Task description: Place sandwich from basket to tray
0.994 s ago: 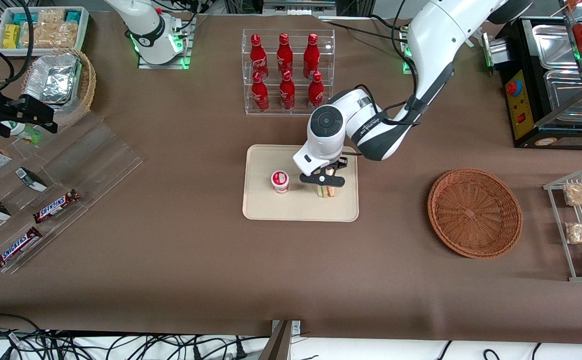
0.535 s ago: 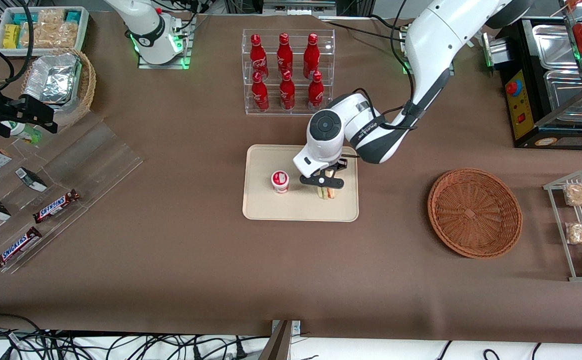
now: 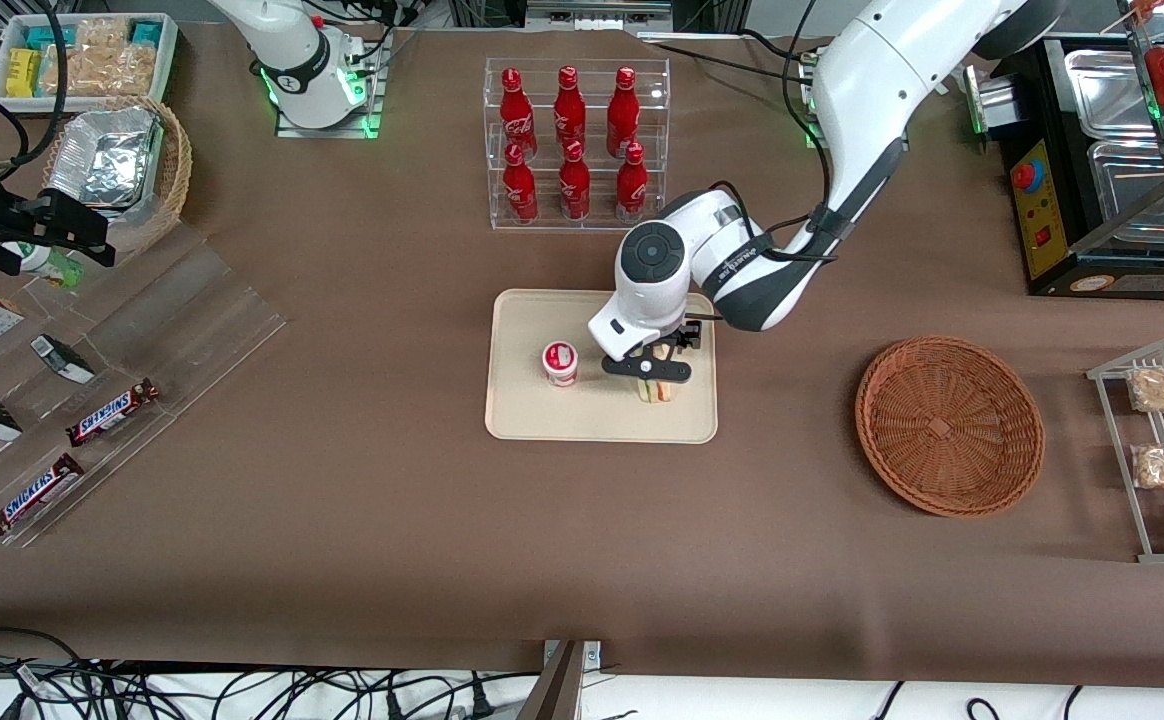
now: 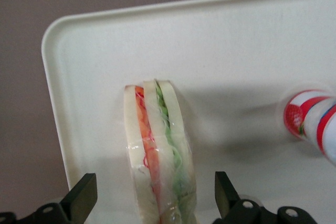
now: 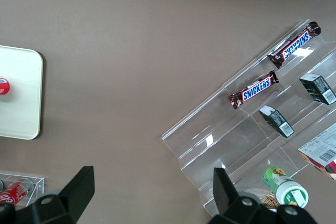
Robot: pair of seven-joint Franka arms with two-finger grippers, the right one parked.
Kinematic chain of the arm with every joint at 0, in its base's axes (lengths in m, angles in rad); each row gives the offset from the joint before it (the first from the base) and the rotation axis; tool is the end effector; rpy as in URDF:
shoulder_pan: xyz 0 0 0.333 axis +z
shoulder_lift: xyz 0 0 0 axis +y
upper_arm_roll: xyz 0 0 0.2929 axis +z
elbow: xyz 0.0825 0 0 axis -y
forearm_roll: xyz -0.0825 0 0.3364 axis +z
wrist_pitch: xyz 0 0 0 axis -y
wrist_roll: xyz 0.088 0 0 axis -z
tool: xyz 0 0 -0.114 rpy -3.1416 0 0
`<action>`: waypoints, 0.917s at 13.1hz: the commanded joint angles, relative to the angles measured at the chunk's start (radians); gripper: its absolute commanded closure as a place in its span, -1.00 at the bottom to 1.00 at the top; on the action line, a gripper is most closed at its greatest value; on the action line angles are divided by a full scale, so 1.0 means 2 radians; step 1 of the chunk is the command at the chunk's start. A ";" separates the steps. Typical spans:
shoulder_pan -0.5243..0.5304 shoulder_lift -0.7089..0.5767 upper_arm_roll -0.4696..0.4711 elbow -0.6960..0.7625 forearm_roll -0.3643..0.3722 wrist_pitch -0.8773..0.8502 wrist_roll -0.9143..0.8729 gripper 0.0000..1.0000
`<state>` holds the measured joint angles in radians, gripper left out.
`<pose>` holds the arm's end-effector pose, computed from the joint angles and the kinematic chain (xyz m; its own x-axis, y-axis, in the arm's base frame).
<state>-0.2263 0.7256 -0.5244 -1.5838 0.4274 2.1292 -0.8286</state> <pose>0.5085 -0.3835 0.2498 0.9971 -0.0644 -0.0408 -0.0664 -0.9965 -0.0512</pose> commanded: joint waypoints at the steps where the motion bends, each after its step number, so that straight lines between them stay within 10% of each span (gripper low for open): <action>1: 0.026 -0.044 -0.001 0.011 -0.037 -0.013 -0.028 -1.00; 12: 0.158 -0.176 -0.005 0.023 -0.081 -0.127 -0.002 -1.00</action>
<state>0.0568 0.4074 -0.5258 -1.5226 0.3141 1.9015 -0.8832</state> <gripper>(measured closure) 0.000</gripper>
